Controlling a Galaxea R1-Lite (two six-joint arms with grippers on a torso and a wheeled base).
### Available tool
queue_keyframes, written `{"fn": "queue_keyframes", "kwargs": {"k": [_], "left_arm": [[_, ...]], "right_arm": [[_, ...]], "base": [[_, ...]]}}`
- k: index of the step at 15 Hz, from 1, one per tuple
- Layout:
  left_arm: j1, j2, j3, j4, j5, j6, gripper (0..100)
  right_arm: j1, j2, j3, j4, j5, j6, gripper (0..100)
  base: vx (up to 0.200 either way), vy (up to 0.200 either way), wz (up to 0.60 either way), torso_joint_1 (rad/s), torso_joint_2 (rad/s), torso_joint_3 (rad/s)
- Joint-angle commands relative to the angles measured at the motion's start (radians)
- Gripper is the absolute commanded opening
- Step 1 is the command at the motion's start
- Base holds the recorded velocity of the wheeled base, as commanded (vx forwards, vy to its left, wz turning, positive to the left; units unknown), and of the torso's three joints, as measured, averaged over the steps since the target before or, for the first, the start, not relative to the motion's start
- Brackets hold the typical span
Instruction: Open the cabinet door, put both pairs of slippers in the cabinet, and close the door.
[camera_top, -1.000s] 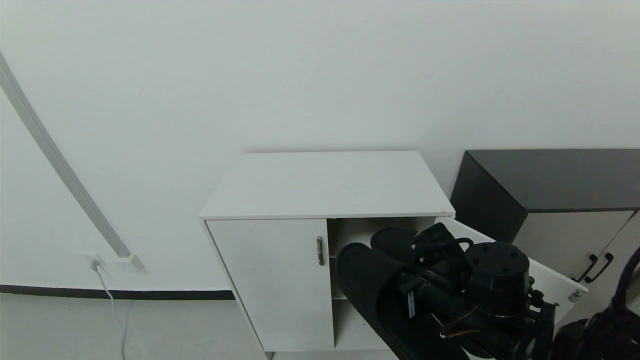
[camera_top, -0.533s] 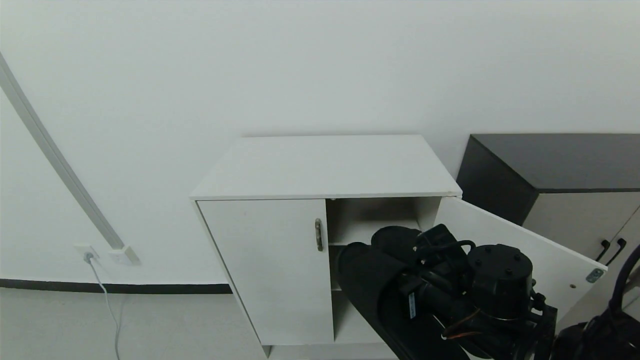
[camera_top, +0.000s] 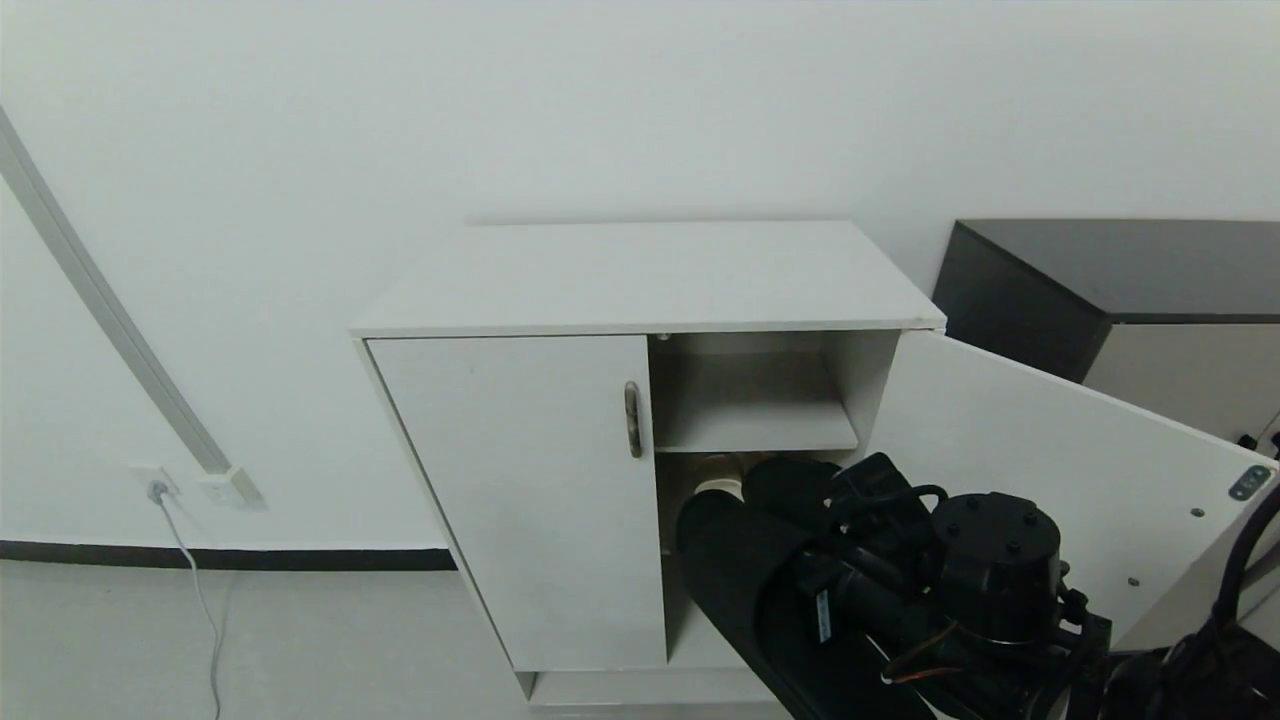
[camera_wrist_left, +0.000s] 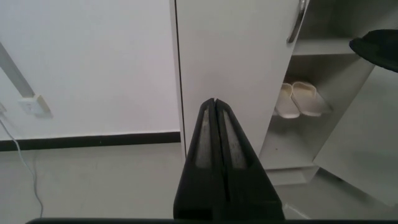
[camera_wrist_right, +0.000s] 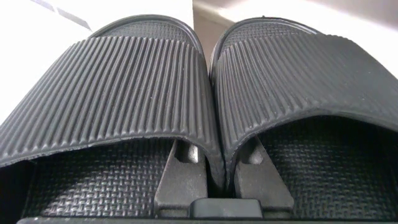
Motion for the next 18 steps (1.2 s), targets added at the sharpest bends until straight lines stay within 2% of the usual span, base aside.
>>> {"fn": "queue_keyframes", "kwargs": {"k": [1,11,18], "left_arm": [[0.000,0.000,0.000,0.000,0.000,0.000,0],[0.000,0.001,0.000,0.000,0.000,0.000,0],[0.000,0.000,0.000,0.000,0.003,-0.002,0]], "right_arm": [[0.003,-0.001,0.000,0.000,-0.002,-0.001,0],[0.012,0.004,0.014,-0.016,-0.005,-0.014,0],[0.026,0.030,0.015,-0.039,-0.007,-0.014,0]], "base": [[0.000,0.000,0.00,-0.183,0.51,0.320],[0.000,0.000,0.00,-0.137,0.47,0.334],[0.000,0.000,0.00,-0.039,0.42,0.367]]}}
